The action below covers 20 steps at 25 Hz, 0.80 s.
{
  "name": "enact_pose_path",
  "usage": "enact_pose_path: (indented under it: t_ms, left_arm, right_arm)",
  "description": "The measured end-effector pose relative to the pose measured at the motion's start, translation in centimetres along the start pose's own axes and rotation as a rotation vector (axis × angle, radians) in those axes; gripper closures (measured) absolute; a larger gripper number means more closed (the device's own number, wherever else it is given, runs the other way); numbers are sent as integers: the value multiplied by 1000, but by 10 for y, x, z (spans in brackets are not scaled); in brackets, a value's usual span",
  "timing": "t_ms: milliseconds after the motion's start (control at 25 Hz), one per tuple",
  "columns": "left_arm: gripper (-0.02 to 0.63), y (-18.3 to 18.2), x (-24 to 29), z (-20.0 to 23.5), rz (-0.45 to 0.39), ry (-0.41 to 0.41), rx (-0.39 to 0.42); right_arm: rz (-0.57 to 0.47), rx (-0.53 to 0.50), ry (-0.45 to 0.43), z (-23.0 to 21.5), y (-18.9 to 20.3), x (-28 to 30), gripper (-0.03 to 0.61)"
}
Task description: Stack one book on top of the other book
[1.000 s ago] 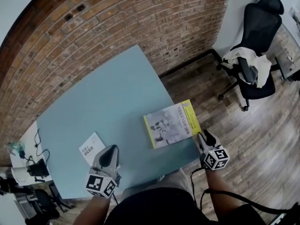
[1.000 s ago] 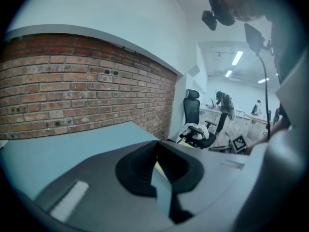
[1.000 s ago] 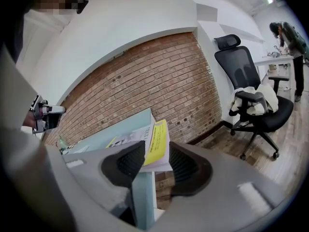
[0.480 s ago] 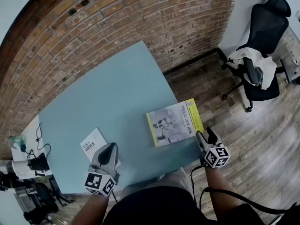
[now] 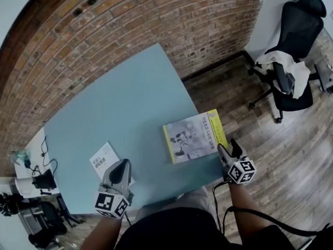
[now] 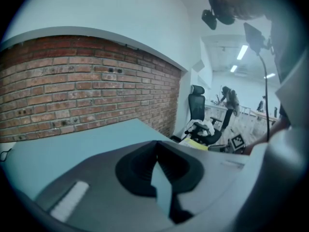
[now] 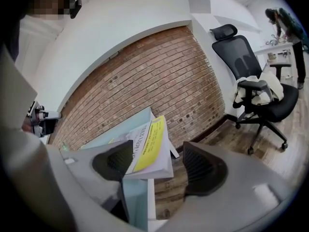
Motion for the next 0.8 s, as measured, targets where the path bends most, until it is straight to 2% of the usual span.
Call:
enact_pose_path:
  t_ms: [240, 440, 800]
  left_arm:
    - [609, -1, -1, 5, 11, -18, 0]
    - [609, -9, -2, 11, -5, -50, -76]
    - [609, -10, 1, 5, 12, -41, -112]
  right_arm:
    - [-1, 72, -46, -3, 2, 10, 249]
    - [17, 101, -100, 0, 3, 20, 237]
    - [29, 172, -112, -7, 5, 29, 232]
Point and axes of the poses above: the fingertips, and each gripper's own axes: x forward along the fingers, z to its left, y out of its underside, the point moved 4 cm from there along -x, backward along the fingers, and after that the axes turned 6 degrees about -y, right-handed, at the moved point
